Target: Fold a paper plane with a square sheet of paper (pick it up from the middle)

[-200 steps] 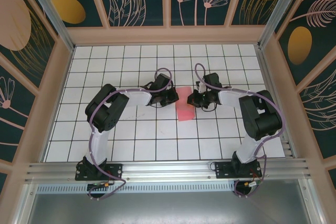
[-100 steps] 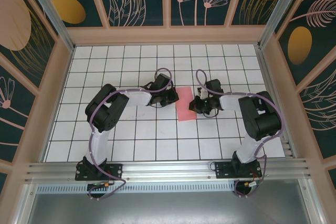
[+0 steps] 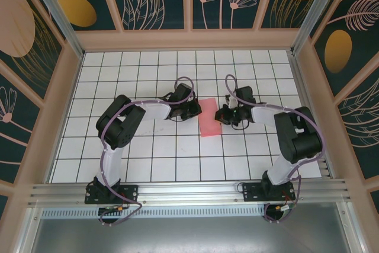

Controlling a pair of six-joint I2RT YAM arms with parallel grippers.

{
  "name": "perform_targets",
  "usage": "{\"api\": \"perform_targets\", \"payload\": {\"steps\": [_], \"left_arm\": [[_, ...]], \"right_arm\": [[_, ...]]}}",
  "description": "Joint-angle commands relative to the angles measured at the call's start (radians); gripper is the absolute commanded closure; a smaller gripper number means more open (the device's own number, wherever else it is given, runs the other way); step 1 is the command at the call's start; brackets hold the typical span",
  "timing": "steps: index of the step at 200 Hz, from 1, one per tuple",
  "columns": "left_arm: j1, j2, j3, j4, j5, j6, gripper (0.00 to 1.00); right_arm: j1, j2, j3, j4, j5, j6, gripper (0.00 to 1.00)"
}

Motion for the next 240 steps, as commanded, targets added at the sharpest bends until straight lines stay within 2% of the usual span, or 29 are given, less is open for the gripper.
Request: {"api": "perform_targets", "payload": {"steps": [1, 51, 108, 136, 167, 198, 240], "left_arm": [[0.007, 0.1, -0.072, -0.241, -0.114, 0.034, 1.0], [0.006, 0.099, -0.081, -0.245, -0.113, 0.035, 1.0], [0.005, 0.097, -0.086, -0.245, -0.115, 0.035, 1.0], [0.006, 0.098, -0.085, -0.242, -0.113, 0.035, 1.0], [0.006, 0.098, -0.085, -0.242, -0.112, 0.035, 1.0], [0.007, 0.099, -0.085, -0.242, -0.112, 0.033, 1.0], [0.007, 0.099, -0.088, -0.243, -0.112, 0.033, 1.0]], "right_arm": [[0.006, 0.084, 0.064, 0.028, -0.029, 0.02, 0.99], [0.011, 0.135, 0.037, 0.032, -0.022, 0.021, 1.0], [-0.061, -0.02, -0.13, -0.058, 0.024, -0.01, 1.0], [-0.102, -0.071, -0.126, -0.07, 0.033, -0.022, 1.0], [-0.058, -0.098, -0.046, -0.008, -0.014, 0.025, 1.0], [0.028, 0.011, 0.029, 0.012, -0.025, 0.046, 1.0], [0.051, 0.068, -0.033, 0.06, -0.018, 0.059, 1.0]]}}
